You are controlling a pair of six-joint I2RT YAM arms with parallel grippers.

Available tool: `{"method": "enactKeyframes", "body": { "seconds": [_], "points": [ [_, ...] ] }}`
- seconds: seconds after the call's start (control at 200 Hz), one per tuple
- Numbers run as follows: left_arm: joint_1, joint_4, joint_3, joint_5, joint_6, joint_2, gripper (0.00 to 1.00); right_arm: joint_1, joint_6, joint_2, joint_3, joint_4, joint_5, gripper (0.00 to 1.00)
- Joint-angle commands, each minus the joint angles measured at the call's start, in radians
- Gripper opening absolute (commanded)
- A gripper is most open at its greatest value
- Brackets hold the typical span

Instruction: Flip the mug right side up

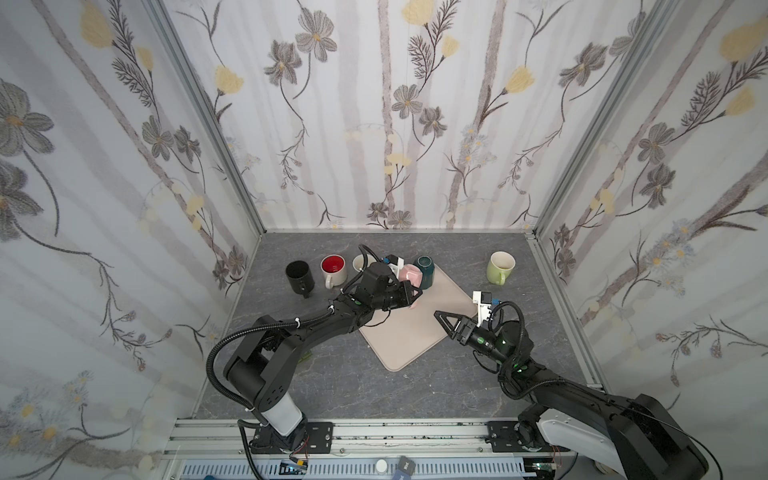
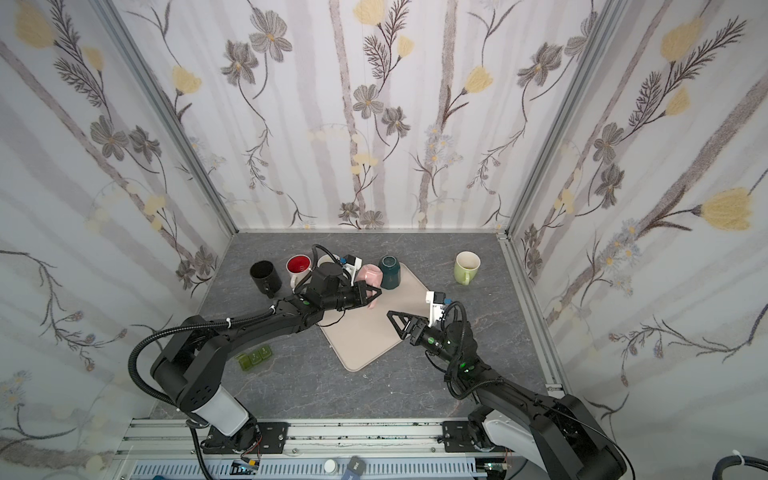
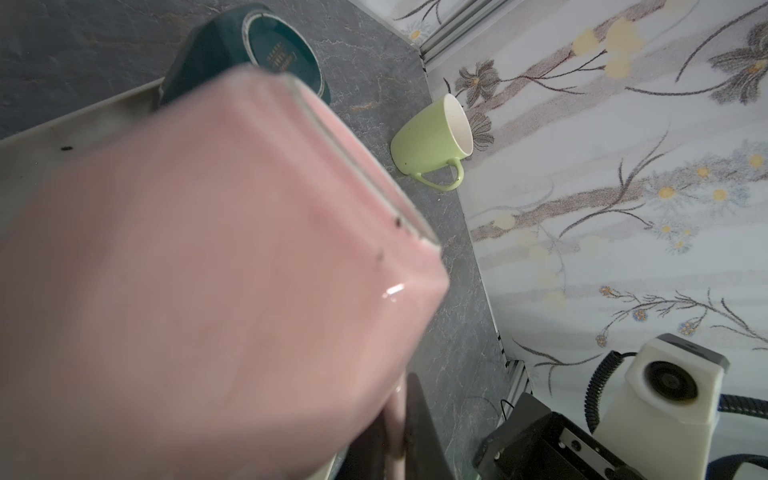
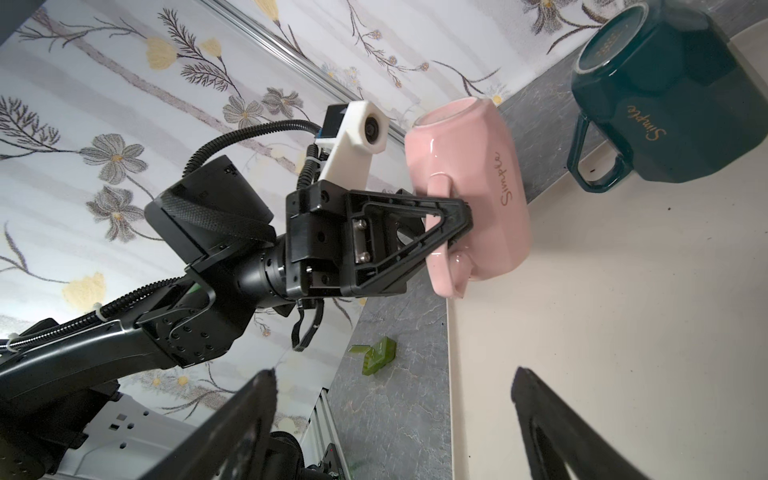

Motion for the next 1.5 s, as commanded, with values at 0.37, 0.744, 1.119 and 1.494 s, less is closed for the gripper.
{"method": "enactKeyframes", "body": {
  "seconds": [0.37, 0.744, 1.119, 1.494],
  "points": [
    [0.001, 0.37, -0.025, 0.074, -0.047, 0.177, 0.0, 0.0, -0.107, -0.365, -0.037, -0.417, 0.177, 0.92],
    [0.001, 0.513, -0.099, 0.082, -0.103, 0.264, 0.43, -0.006, -0.089, -0.573, -0.111, -0.535, 0.261, 0.98],
    [-0.011, 0.386, -0.146, 0.004, -0.087, 0.19, 1.0, -0.007, -0.089, -0.56, -0.11, -0.54, 0.26, 0.99],
    [-0.085, -0.398, 0.104, -0.331, 0.129, 0.131, 0.96, -0.009, -0.081, -0.567, -0.135, -0.535, 0.27, 1.0]
  ]
}}
